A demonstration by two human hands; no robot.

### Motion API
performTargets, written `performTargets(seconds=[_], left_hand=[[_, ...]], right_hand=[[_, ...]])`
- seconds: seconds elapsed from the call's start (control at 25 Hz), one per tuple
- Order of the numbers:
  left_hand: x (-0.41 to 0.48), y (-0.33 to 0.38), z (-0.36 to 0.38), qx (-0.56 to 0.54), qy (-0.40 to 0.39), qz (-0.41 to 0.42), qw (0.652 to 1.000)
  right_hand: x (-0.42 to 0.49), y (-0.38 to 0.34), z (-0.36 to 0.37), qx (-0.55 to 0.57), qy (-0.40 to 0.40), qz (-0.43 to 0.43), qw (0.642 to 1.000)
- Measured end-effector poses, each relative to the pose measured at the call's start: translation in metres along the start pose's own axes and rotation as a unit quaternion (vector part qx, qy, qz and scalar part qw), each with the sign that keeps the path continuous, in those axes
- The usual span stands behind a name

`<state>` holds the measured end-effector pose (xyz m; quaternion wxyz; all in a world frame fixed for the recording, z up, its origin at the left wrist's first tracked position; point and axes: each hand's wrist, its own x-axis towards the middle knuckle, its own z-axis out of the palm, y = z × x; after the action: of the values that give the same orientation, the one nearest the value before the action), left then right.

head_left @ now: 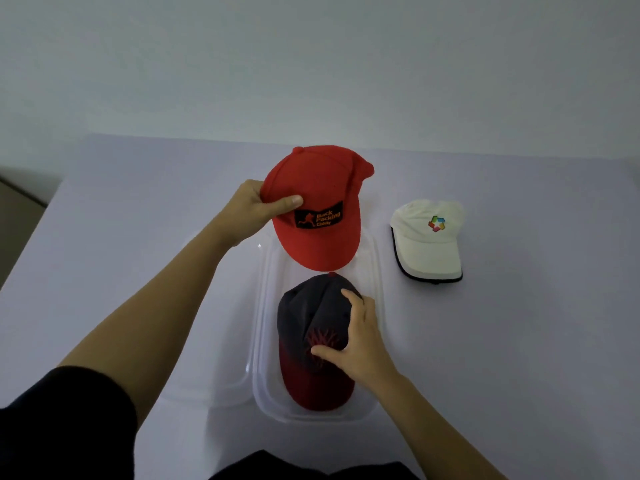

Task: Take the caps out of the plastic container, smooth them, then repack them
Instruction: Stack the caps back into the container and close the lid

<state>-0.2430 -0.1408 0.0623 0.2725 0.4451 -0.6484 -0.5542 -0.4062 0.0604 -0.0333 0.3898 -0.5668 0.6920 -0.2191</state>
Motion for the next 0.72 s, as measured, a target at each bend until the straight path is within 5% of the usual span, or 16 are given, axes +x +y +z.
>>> performTargets(seconds=[0.16,0.36,0.72], left_hand=[[0.003,-0.005,-0.001,-0.014,0.009,0.000,1.000],[-0.008,-0.039,0.018,0.047,-0.134,-0.119,0.983],[-0.014,-0.060,0.039,0.024,-0.258,-0.294,0.920]], right_hand=[[-0.004,0.000,0.001,0.002,-0.007,-0.020,1.000],[-0.010,0.003,0.002,-0.010,-0.010,-0.038,0.999],[-0.010,-0.004,-0.010,-0.017,-0.027,-0.025,0.999]])
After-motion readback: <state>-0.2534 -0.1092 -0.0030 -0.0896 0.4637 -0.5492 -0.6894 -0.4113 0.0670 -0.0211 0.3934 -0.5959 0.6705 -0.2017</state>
